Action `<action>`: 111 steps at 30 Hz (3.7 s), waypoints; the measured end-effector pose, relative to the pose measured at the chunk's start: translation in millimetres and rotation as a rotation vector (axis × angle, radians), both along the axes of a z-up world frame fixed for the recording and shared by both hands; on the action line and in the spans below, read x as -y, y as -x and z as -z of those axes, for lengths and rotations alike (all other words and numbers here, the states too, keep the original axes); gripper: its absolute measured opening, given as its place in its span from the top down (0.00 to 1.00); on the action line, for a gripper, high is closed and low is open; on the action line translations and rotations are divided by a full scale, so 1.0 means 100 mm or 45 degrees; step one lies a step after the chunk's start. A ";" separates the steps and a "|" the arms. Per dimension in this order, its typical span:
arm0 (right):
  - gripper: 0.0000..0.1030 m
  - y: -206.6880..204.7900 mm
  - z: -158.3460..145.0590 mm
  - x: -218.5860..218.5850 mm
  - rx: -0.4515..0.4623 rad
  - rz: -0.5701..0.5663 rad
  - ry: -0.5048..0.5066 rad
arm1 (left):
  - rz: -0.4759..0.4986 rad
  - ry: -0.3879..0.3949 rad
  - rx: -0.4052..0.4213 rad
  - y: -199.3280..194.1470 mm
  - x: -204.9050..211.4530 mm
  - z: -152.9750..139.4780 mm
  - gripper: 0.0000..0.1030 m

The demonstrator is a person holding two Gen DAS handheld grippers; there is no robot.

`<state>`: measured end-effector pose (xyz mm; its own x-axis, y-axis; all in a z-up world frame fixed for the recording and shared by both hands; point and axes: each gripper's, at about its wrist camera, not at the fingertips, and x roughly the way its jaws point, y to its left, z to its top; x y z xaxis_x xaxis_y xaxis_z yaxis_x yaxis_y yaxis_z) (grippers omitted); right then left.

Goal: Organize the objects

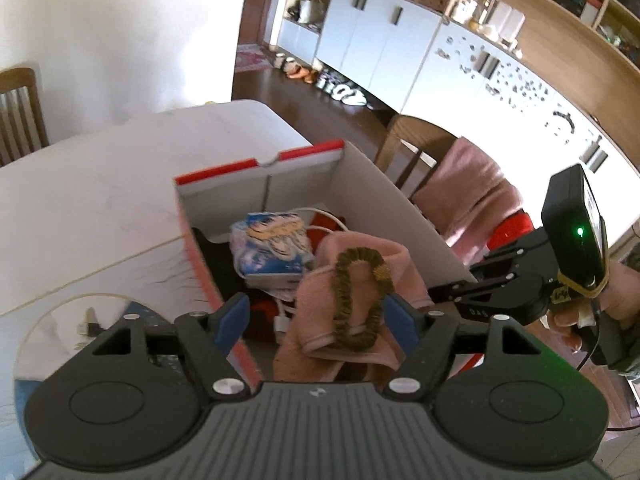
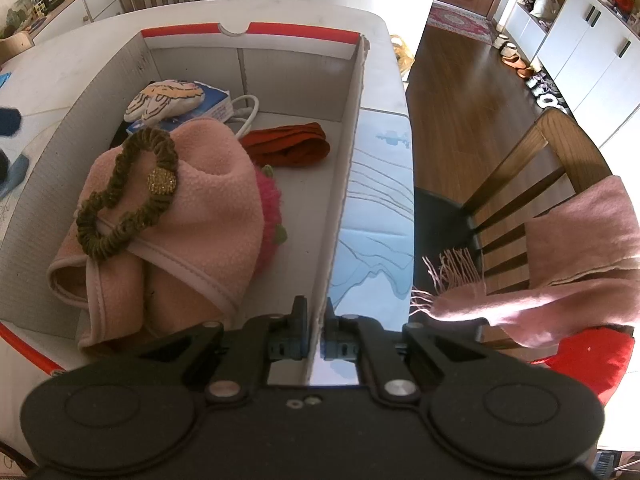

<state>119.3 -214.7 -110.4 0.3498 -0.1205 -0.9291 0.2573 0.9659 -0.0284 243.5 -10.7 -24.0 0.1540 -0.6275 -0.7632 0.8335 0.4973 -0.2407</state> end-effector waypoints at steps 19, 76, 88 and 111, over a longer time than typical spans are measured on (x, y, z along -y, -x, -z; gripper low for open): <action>0.96 0.01 -0.03 0.00 -0.001 0.001 0.008 | -0.300 -0.034 0.101 -0.61 -0.80 -0.07 0.00; 0.96 0.01 0.03 -0.01 -0.021 0.028 0.006 | -0.376 -0.369 0.074 -0.40 -0.45 1.27 0.86; 0.96 0.05 0.01 -0.01 0.008 0.029 0.000 | -0.441 -0.277 0.015 -0.36 -0.66 1.05 0.94; 0.96 0.07 0.01 -0.02 0.018 0.009 -0.001 | -0.477 0.083 -0.055 -0.25 -0.99 0.13 0.98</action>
<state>112.7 -212.8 -111.5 0.3617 -0.1220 -0.9243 0.2643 0.9641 -0.0238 269.0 88.6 -37.3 0.3505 -0.5812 -0.7344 0.5855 0.7480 -0.3125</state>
